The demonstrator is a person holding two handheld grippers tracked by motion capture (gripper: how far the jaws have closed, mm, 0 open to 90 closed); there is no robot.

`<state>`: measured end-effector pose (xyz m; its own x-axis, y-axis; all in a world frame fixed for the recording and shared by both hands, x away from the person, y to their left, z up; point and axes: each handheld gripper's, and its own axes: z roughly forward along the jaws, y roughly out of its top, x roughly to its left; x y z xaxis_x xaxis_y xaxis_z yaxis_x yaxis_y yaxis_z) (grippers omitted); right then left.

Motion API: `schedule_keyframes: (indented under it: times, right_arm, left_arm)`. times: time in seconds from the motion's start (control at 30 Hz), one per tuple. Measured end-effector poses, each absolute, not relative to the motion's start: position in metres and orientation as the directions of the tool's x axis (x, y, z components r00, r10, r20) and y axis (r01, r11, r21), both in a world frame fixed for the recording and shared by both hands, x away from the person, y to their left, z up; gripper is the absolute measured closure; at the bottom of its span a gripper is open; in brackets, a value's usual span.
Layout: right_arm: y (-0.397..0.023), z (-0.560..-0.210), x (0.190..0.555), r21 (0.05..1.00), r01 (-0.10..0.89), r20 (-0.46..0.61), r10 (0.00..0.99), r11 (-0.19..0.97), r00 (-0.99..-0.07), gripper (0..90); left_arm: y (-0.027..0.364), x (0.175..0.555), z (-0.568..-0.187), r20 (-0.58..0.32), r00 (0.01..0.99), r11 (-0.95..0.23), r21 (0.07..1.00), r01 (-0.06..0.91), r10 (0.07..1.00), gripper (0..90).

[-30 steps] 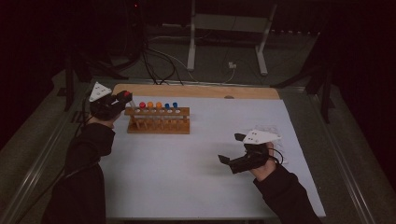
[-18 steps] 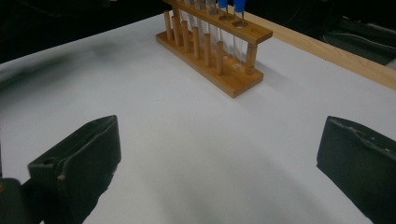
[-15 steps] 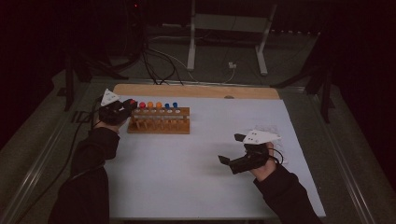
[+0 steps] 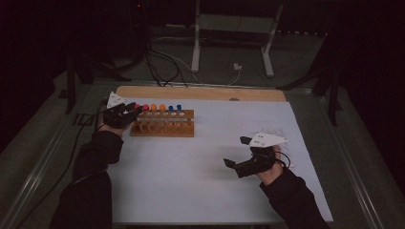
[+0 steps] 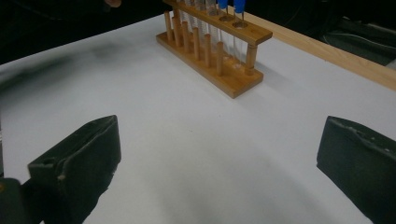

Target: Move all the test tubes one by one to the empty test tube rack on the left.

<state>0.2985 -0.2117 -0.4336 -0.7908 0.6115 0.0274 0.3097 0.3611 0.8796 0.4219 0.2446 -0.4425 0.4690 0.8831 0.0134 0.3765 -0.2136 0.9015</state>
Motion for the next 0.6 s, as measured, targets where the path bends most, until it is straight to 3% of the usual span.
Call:
schedule_keyframes:
  times: [0.37,0.53,0.6]
  right_arm:
    - [-0.213,-0.433,0.298,0.881,0.307,0.023,0.617,0.359,-0.787,0.0]
    - [-0.212,-0.434,0.297,0.881,0.308,0.023,0.617,0.36,-0.787,0.0]
    - [-0.212,-0.434,0.297,0.881,0.307,0.023,0.616,0.36,-0.787,0.0]
  left_arm:
    - [0.248,0.372,-0.434,-0.039,0.549,-0.2,0.907,0.369,0.835,17.6]
    - [0.242,0.346,-0.44,-0.095,0.634,-0.203,0.902,0.381,0.768,2.7]
    - [0.239,0.335,-0.445,-0.11,0.664,-0.21,0.9,0.383,0.74,1.8]
